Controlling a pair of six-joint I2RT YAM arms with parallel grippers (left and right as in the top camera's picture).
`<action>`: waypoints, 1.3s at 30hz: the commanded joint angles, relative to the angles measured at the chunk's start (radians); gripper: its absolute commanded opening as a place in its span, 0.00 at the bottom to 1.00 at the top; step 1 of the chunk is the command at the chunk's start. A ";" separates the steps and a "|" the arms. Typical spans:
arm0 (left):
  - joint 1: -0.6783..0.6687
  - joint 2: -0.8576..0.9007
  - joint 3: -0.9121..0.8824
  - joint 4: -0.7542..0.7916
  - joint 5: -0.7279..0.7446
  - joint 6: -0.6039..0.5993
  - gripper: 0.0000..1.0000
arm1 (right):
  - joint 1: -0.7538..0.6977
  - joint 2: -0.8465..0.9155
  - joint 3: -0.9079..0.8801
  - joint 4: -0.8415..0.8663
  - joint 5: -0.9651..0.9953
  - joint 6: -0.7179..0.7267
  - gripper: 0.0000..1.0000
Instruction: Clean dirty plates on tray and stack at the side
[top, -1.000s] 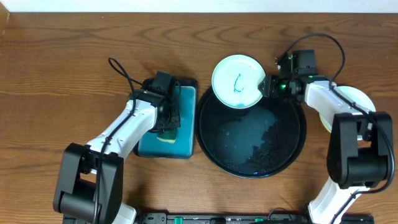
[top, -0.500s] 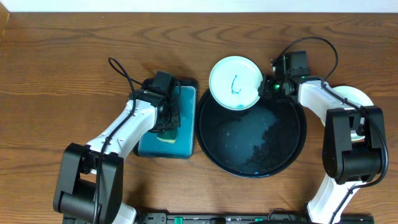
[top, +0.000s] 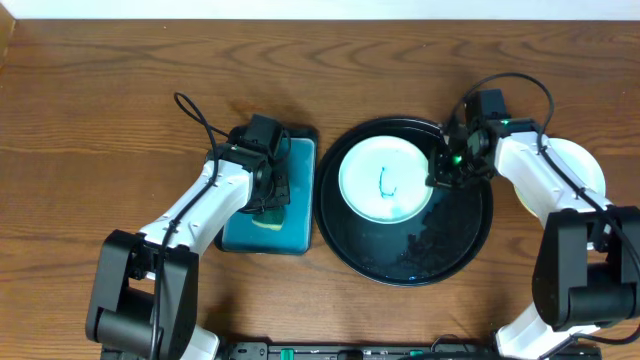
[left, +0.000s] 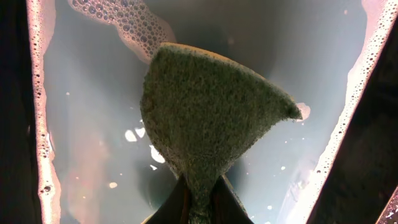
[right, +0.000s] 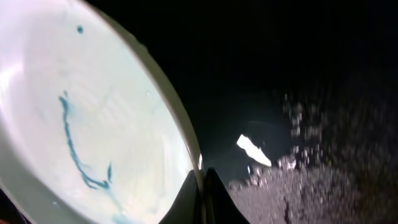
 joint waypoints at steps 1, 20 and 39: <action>0.006 0.000 -0.007 -0.003 -0.016 0.009 0.08 | 0.010 0.000 -0.025 -0.032 0.000 -0.034 0.01; 0.016 -0.098 0.007 0.099 -0.017 0.080 0.07 | 0.043 0.000 -0.153 0.042 0.051 -0.040 0.01; 0.017 0.172 0.006 0.115 -0.016 0.076 0.07 | 0.043 0.000 -0.152 0.042 0.050 -0.040 0.01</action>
